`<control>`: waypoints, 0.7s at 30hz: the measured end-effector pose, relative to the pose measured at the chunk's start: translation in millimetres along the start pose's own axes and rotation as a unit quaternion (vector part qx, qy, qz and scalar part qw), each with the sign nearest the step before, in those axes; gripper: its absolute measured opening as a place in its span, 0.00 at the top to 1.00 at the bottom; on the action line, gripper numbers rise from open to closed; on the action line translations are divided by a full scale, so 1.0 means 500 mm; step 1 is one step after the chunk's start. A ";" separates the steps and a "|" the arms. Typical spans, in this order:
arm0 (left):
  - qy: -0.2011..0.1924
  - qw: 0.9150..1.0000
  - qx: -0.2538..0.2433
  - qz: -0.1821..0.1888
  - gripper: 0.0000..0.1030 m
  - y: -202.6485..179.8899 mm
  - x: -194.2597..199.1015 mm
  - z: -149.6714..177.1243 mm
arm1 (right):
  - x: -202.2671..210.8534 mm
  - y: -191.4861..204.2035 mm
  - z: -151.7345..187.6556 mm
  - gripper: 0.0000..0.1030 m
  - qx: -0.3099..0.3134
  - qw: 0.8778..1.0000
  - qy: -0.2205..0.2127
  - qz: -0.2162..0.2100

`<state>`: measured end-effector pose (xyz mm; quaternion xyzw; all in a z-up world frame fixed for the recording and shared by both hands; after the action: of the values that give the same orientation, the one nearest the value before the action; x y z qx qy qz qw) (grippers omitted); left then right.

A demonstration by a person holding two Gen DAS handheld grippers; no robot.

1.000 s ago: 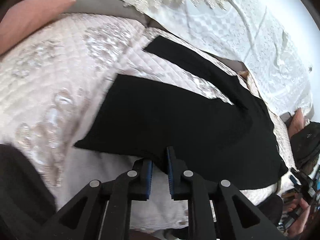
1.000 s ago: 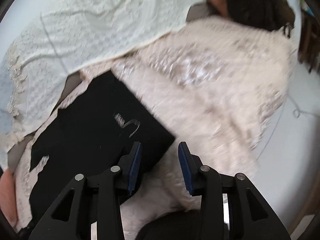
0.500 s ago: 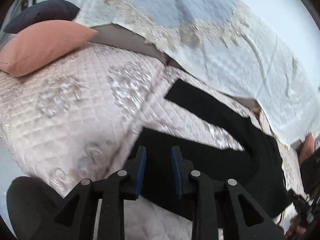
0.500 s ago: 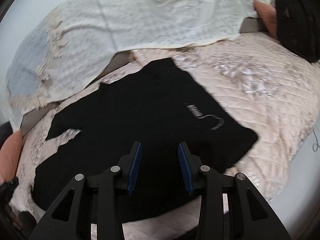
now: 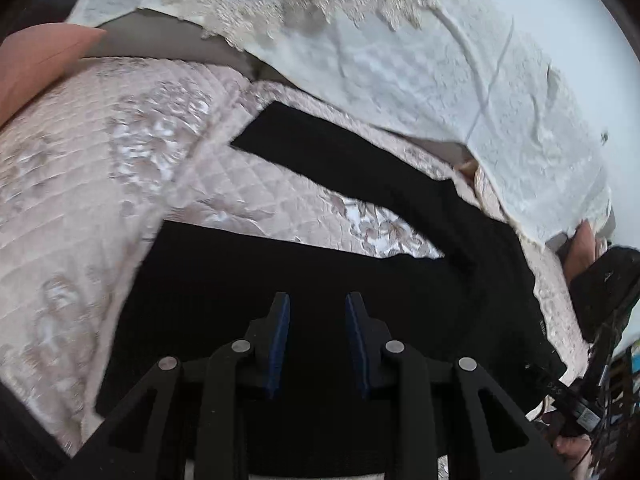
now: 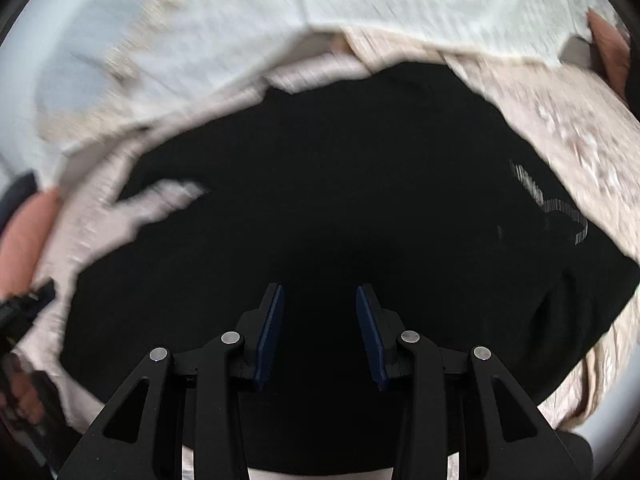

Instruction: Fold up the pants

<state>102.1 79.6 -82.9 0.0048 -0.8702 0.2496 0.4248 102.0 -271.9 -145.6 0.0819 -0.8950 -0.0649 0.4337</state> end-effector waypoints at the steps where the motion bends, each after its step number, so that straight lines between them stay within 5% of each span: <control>1: 0.010 1.000 0.000 0.002 0.70 -0.002 -0.011 0.002 | 0.004 0.001 -0.002 0.62 0.001 1.000 -0.006 -0.002; 5: 0.023 1.000 -0.011 -0.005 0.70 -0.007 -0.035 -0.001 | 0.028 0.014 -0.023 0.62 0.019 1.000 -0.023 -0.002; 15: -0.031 0.994 -0.089 -0.047 0.70 -0.086 -0.002 -0.049 | 0.034 0.084 -0.069 0.59 0.062 0.997 -0.046 -0.028; 21: -0.050 0.993 -0.098 -0.042 0.69 -0.113 0.009 -0.080 | 0.033 0.136 -0.084 0.57 0.089 0.994 -0.054 -0.044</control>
<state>141.4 48.8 -34.8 0.0119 -0.9095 0.1452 0.3894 118.7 -210.8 -94.4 0.1560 -0.9148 -0.0089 0.3725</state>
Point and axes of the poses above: each gripper's, at about its wrist camera, not at the fingertips, and x roughly against the way its jaws point, y to its left, z to its underside, the point moved 8 cm from there along -x, roughly the way its jaws point, and after that the axes turned 5 degrees about x, right-handed, at the moved point
